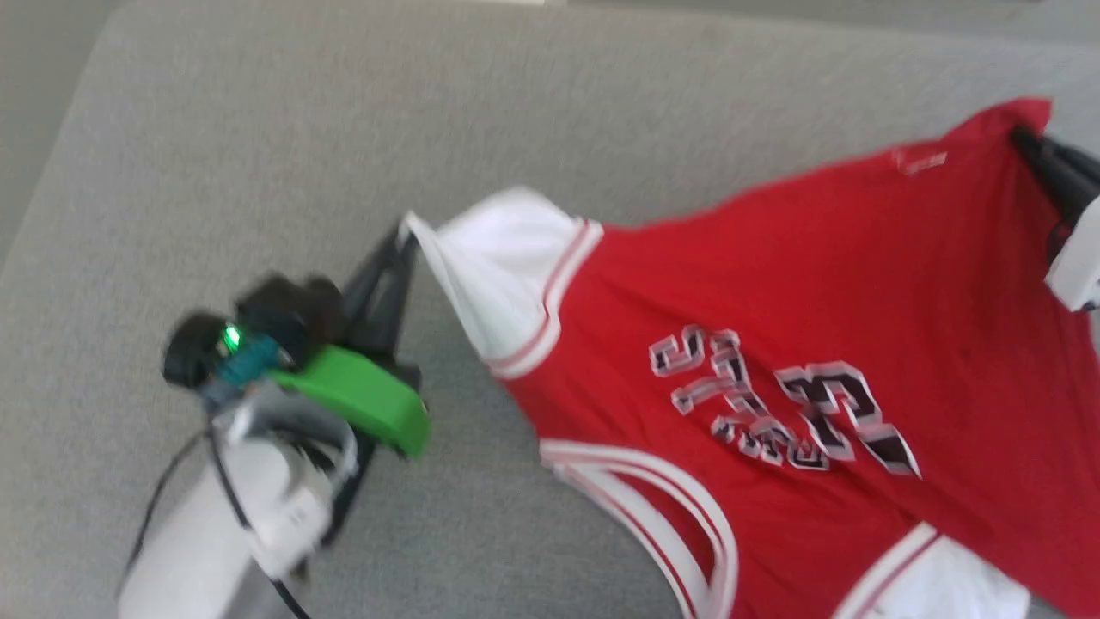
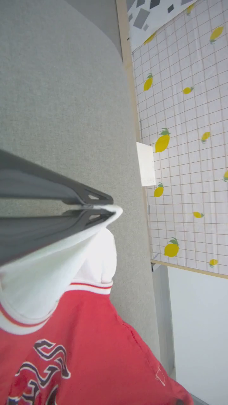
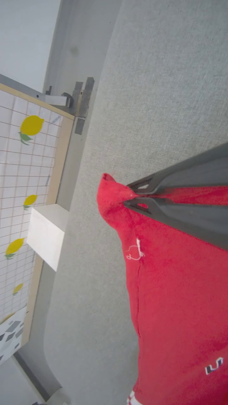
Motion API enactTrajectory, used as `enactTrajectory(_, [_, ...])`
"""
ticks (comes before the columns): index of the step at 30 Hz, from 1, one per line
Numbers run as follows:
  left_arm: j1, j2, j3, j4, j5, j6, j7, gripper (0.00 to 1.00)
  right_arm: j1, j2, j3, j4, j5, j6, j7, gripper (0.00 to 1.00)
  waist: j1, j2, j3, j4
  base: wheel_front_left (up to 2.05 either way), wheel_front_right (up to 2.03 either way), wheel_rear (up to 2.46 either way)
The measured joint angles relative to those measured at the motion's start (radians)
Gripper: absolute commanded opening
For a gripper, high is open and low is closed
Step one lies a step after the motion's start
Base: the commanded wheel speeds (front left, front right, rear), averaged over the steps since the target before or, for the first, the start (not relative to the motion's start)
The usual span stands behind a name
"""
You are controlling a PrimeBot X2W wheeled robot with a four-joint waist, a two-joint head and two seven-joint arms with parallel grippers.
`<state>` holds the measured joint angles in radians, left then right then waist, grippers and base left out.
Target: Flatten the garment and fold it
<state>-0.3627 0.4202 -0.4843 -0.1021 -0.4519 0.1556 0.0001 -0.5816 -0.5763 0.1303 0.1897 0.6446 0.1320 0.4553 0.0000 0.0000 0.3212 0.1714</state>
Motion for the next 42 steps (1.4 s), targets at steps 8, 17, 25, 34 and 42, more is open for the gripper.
enactTrajectory(8, [-0.191,0.023,0.082,0.026,-0.031,-0.028,0.029,0.0,-0.024,0.06,-0.057,-0.087,-0.052,0.0,-0.083,0.0,0.0,0.0,-0.145,-0.056,0.0,0.0,0.0])
enactTrajectory(17, [-0.409,0.081,0.126,-0.013,-0.037,-0.06,0.141,0.0,-0.129,0.119,-0.04,-0.213,-0.081,0.0,-0.034,0.0,0.0,0.0,-0.256,-0.136,0.0,0.0,0.0])
enactTrajectory(25, [-0.578,0.086,0.128,-0.066,-0.077,-0.069,0.281,0.0,-0.219,0.126,-0.024,-0.273,-0.073,0.0,0.072,0.0,0.0,0.0,-0.28,-0.198,0.0,0.0,0.0])
enactTrajectory(34, [-0.77,0.084,0.104,0.048,-0.066,-0.076,0.396,0.0,-0.395,0.116,0.044,-0.161,-0.095,0.0,0.147,0.0,0.0,0.0,-0.189,-0.226,0.0,0.0,0.0])
enactTrajectory(42, [-1.079,0.071,0.061,0.266,0.081,-0.101,0.335,0.0,-0.659,0.126,0.131,0.032,-0.166,0.0,0.078,0.0,0.0001,0.0,-0.047,-0.247,0.0,0.0,0.0])
